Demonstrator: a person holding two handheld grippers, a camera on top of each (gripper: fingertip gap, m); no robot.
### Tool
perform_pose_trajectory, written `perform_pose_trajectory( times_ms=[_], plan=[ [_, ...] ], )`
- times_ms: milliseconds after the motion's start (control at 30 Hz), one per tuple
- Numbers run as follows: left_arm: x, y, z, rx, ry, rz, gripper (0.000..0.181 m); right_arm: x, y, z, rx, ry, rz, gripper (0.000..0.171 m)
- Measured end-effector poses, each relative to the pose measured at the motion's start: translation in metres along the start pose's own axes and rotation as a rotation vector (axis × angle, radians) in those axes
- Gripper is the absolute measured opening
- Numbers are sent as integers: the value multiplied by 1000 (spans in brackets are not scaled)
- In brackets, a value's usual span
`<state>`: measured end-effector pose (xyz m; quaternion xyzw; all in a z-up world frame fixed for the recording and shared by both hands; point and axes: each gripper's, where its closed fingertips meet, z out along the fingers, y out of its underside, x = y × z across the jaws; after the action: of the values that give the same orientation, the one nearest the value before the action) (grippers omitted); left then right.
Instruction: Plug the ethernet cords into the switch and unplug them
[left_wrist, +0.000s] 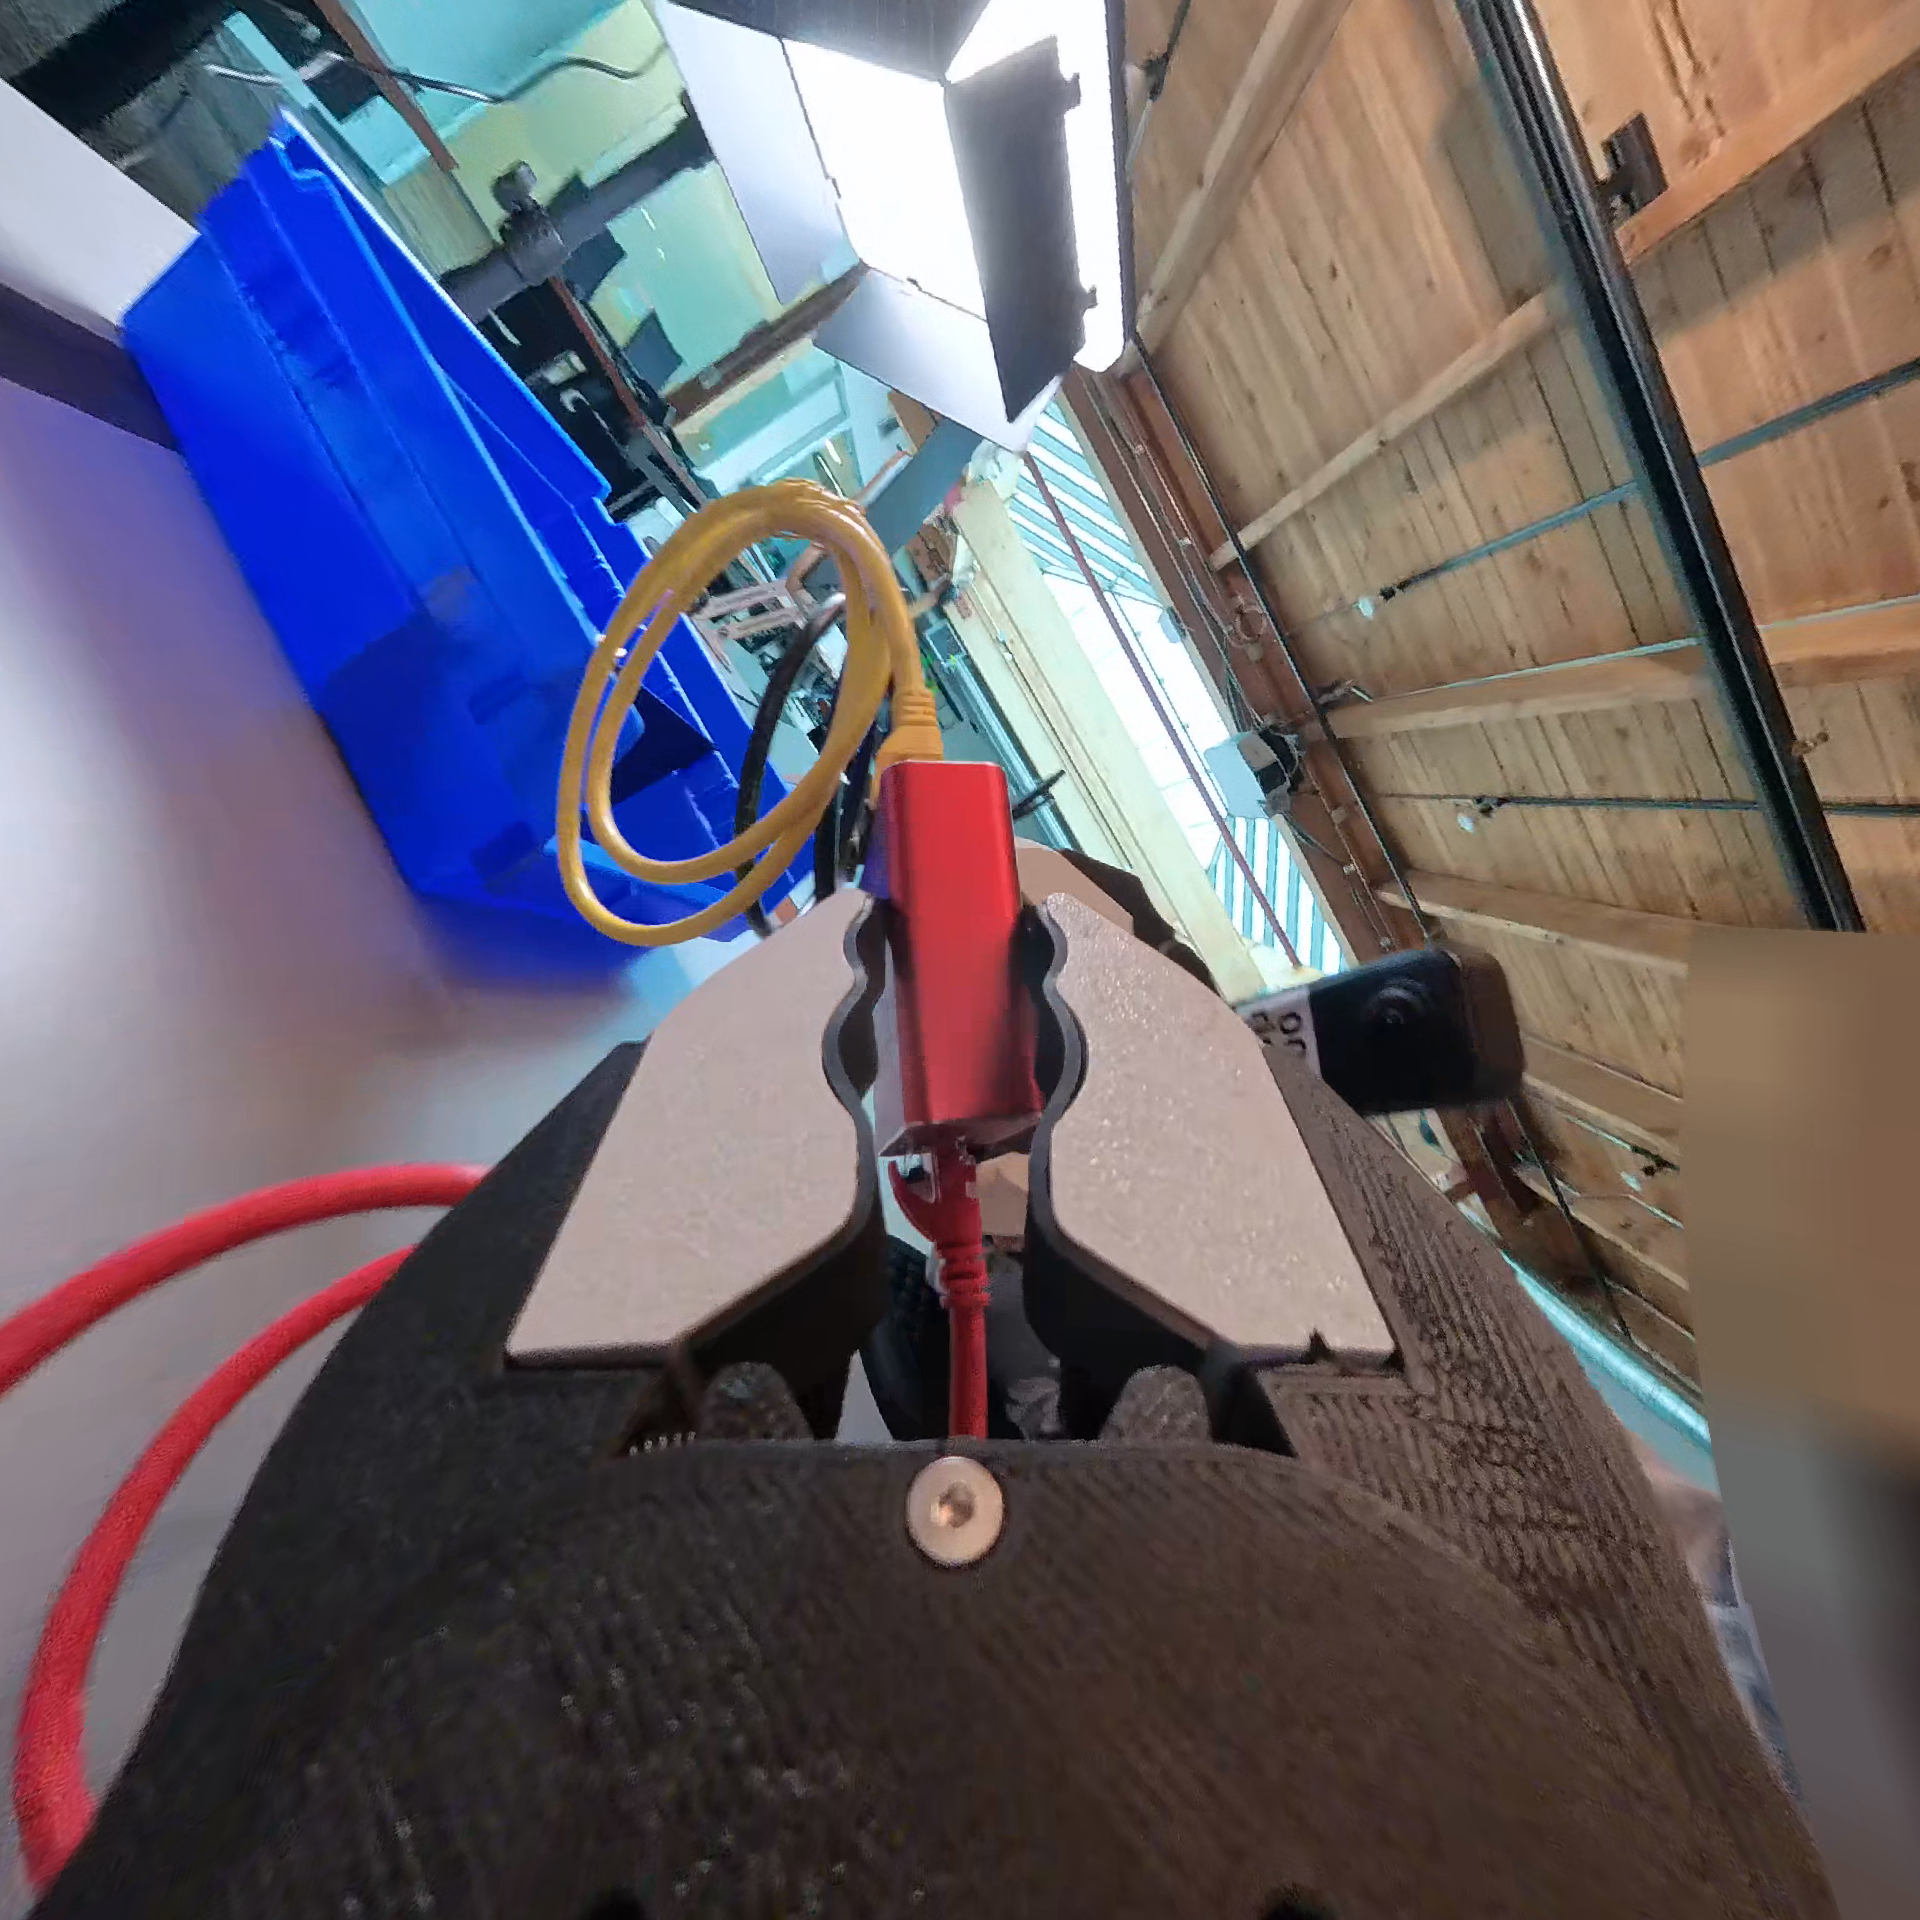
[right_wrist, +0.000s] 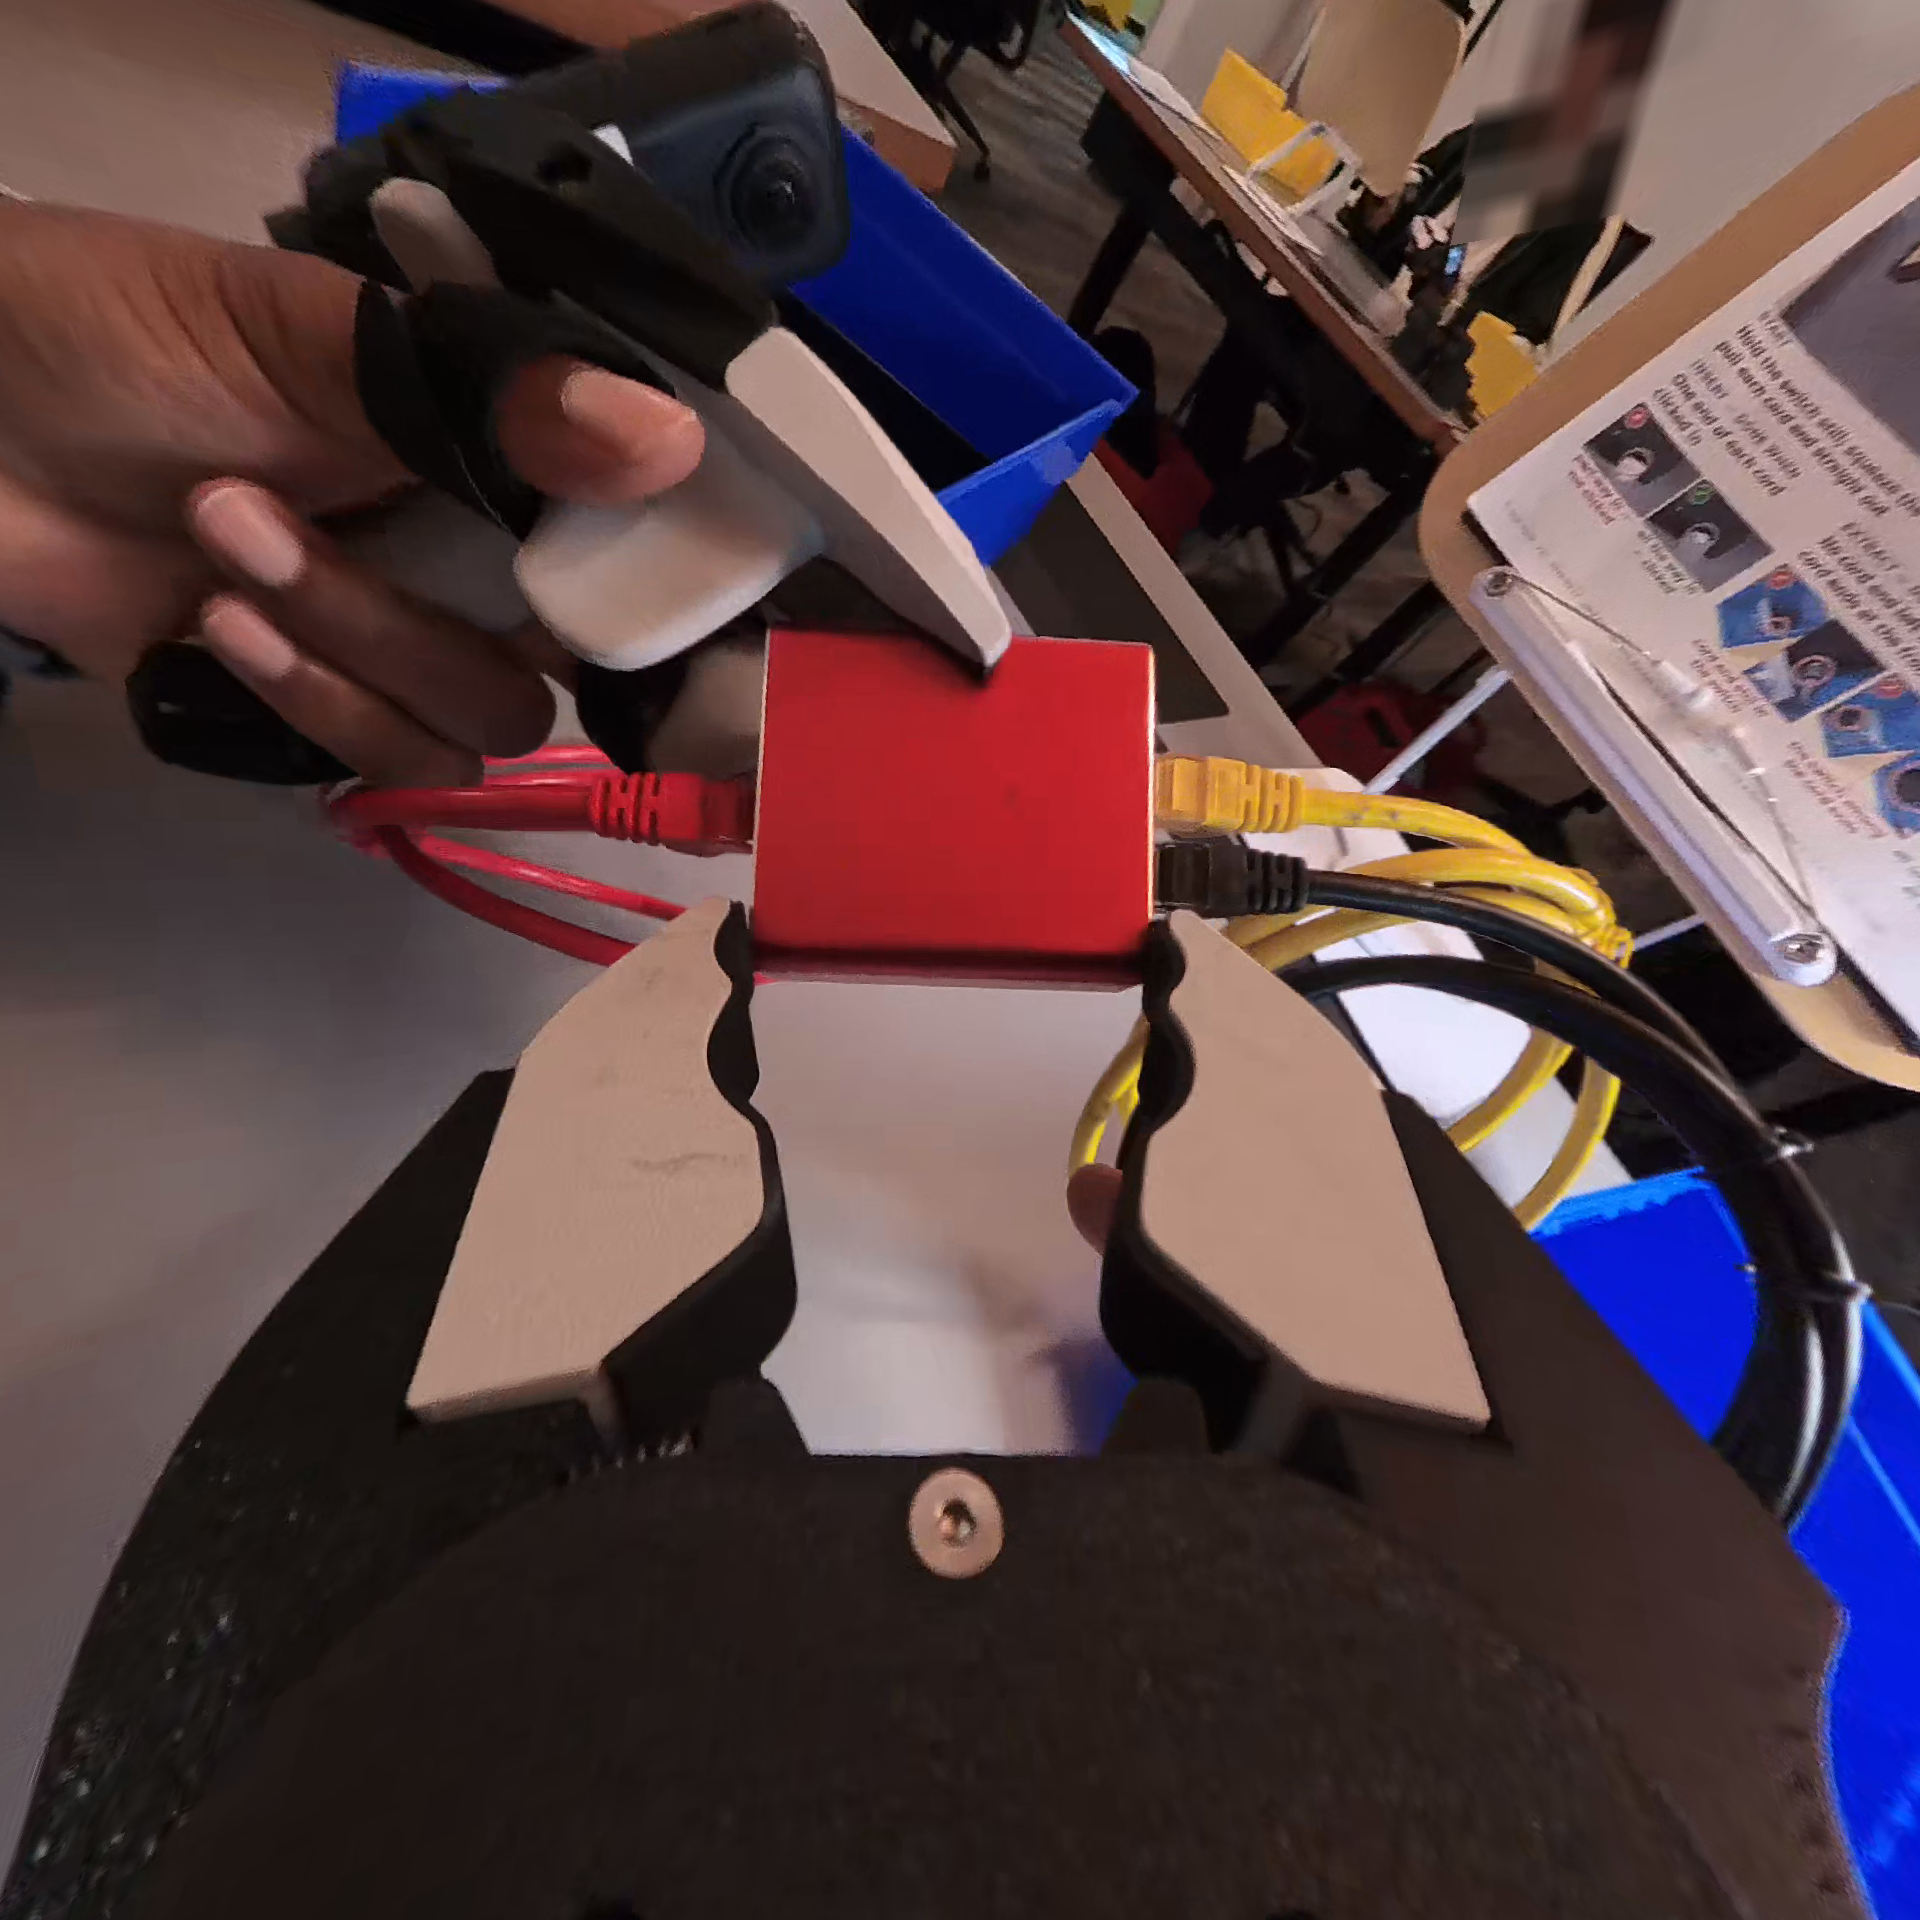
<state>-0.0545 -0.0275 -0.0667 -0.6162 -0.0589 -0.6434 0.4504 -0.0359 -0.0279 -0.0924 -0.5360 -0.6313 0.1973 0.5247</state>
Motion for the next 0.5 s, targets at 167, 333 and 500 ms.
perform_pose_trajectory(
  times_ms=[167,333,500],
  plan=[
    [39,1,-2,-180,103,269,41,7,-16,-25,138,-236,282,72],
    [54,-11,-18,-294,-28,906,51,6,-25,-59,241,-591,551,72],
    [55,18,-11,-407,-68,1334,56,-13,-30,-70,227,-820,660,71]
  ],
)
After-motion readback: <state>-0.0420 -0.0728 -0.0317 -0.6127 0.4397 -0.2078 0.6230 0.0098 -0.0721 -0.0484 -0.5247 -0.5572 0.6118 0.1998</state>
